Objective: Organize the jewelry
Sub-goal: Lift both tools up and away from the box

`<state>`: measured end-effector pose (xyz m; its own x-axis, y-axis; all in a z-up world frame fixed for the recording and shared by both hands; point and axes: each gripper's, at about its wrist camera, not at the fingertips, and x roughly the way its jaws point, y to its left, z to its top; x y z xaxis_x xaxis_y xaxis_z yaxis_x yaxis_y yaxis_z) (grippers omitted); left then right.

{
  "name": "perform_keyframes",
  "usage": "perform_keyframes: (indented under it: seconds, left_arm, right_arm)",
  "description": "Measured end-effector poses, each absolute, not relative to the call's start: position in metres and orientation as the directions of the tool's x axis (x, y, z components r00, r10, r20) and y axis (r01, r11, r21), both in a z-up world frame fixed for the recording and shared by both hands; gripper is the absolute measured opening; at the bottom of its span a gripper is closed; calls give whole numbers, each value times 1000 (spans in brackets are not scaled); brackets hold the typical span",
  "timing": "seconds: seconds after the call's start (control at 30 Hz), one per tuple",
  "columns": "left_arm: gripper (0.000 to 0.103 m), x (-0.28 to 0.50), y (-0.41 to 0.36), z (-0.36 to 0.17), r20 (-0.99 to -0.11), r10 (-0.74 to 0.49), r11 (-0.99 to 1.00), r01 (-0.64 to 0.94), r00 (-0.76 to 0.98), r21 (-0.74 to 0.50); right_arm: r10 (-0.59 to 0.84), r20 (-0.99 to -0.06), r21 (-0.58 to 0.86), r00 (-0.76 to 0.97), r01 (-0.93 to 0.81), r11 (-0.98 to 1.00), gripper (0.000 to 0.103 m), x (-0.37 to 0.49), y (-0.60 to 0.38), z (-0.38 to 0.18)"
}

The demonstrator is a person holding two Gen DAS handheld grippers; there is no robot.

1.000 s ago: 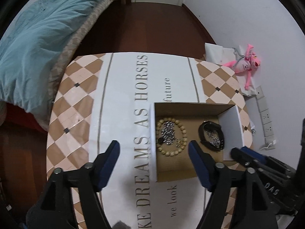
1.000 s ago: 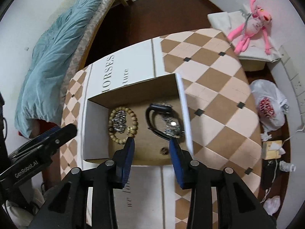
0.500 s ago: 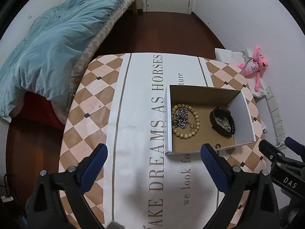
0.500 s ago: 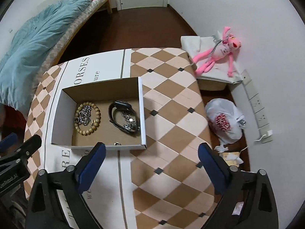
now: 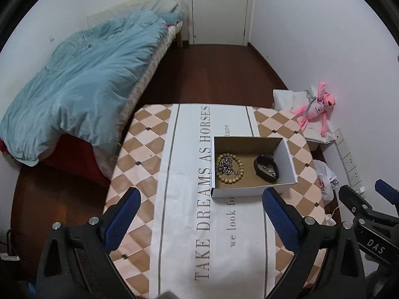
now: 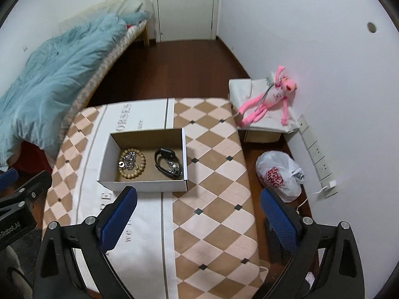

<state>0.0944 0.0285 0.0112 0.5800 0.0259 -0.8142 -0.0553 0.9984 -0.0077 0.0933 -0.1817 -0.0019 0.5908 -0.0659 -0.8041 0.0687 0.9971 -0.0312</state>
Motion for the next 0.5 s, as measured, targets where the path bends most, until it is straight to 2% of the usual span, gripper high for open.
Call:
perform_keyframes:
  seconds: [0.13, 0.5]
  left_arm:
    - [100, 72, 25, 37, -787, 49, 998, -58, 615, 17]
    - [100, 25, 19, 78, -733, 6, 999, -30, 680, -19]
  right_arm:
    - [-73, -771, -29, 633, 80, 996, 100, 69, -184, 26]
    - [-87, -703, -38, 706, 85, 996, 103, 15, -184, 79]
